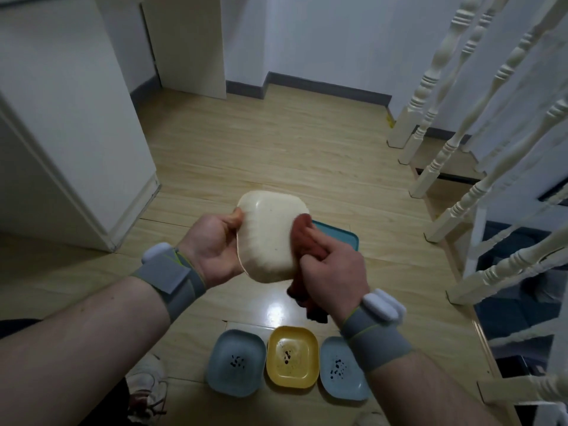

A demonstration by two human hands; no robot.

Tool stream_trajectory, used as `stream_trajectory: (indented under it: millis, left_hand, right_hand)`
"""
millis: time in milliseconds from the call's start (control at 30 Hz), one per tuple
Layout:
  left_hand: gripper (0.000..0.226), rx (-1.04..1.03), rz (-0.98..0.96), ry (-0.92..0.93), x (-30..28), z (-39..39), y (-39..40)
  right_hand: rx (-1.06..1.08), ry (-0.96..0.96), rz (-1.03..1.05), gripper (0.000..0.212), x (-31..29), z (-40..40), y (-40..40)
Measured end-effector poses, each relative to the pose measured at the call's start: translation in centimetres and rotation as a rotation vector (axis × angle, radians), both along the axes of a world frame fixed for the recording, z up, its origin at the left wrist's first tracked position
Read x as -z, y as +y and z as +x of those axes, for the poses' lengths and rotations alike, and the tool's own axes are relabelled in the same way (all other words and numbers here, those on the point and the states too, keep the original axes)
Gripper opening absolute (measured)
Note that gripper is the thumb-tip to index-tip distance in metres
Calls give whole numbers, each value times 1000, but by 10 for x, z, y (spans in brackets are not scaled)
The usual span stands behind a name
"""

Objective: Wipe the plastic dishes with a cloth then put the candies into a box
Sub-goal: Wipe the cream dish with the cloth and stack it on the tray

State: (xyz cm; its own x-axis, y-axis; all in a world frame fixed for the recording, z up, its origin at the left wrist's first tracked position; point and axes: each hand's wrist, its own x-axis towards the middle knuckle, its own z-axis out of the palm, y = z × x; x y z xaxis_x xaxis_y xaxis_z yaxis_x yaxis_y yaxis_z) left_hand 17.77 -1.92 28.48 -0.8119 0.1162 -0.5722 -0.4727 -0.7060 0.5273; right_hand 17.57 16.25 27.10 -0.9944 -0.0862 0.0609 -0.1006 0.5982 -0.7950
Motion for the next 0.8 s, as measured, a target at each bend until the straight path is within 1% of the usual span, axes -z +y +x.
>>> stream_trajectory:
  millis: [67,100,133,200,267,333,400,467,533,600,700,733,800]
  left_hand:
    - [41,56,-34,18,0,5,9]
    - [40,78,-64,18,0,7,13]
    - [39,94,-95,18,2,8,17]
    - [40,106,-117,3,6,7,19]
    - [42,110,-83,-23,13,4,16]
    - [44,91,-32,-33,13,2,9]
    - [49,73,-13,-37,11,-2,1]
    - [49,51,-33,-27,4,-5,-5]
    - [46,39,-71,-25,2,-7,-7]
    - [43,38,-95,-45,4,-5,-4]
    - [38,35,-155,-35,6,-4,5]
    - [34,30,-212,-10,7,-5,7]
    - [27,11,-423,75,11,-9,8]
  right_hand:
    - [107,-74,-27,46,-2,-9,8]
    - [110,-68,-8,47,-3,-9,8]
    - [74,-36,13,51,-4,-8,6]
    - [-63,51,39,58,-4,0,-5]
    - [-200,155,66,58,-3,11,-18]
    - [-284,215,101,61,1,17,-25]
    - [-302,243,127,60,5,17,-25]
    - [-268,266,151,58,8,13,-19]
    - [-215,231,192,60,10,5,-9]
    - [-149,155,205,60,9,-3,2]
    - [-62,55,165,53,14,-10,12]
    - [-28,12,150,48,16,-12,14]
    - [37,-67,122,34,18,-16,17]
